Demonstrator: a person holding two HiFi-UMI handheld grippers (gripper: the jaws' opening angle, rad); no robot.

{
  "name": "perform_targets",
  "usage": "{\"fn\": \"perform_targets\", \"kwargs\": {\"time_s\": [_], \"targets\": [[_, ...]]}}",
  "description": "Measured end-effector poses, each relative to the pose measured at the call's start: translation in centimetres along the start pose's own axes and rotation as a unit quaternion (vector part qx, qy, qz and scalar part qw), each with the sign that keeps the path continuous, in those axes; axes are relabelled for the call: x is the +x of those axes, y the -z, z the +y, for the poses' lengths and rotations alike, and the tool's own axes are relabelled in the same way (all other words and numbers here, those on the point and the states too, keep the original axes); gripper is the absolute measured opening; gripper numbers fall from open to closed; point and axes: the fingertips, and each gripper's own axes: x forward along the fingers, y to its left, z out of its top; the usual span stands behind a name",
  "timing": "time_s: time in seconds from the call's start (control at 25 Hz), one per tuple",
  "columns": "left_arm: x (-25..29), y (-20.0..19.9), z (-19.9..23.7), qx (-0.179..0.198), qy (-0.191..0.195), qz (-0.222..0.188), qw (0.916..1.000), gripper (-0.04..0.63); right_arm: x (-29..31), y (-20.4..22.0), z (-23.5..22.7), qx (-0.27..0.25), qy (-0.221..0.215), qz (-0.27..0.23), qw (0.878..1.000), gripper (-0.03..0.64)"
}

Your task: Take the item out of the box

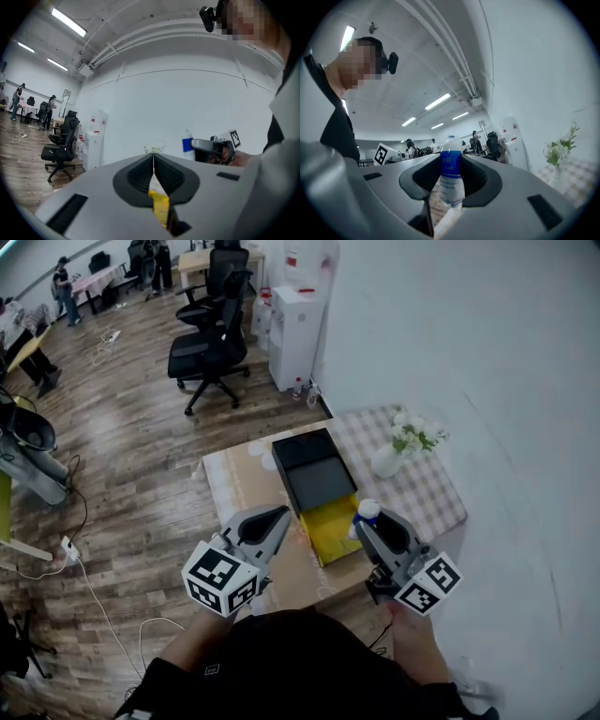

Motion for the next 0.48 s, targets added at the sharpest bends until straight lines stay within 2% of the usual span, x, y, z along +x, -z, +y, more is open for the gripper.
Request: {"fn": "perform_targets", "kwargs": {"time_s": [0.08,0.28,0.48], "targets": [[-0.2,-0.2,0.0,0.0,0.0,-0.002,1.0,0.015,-0.9,-1.2,0.5,0.019,-0.005,-0.028,0.999,0.135],[-0.6,-0.2,0.2,0.002,-0.002,-0.003,1.0,0.015,-2.4,-3.2,1.5,0.029,-0.02,-0.069,0.997,0.133],[-0.7,0.2,0.2,0.001,-0.005,0.005,1.0,0.015,-3.1,-3.4,1.7,-0.006,-0.006,-0.077,0.997,0.133]]}}
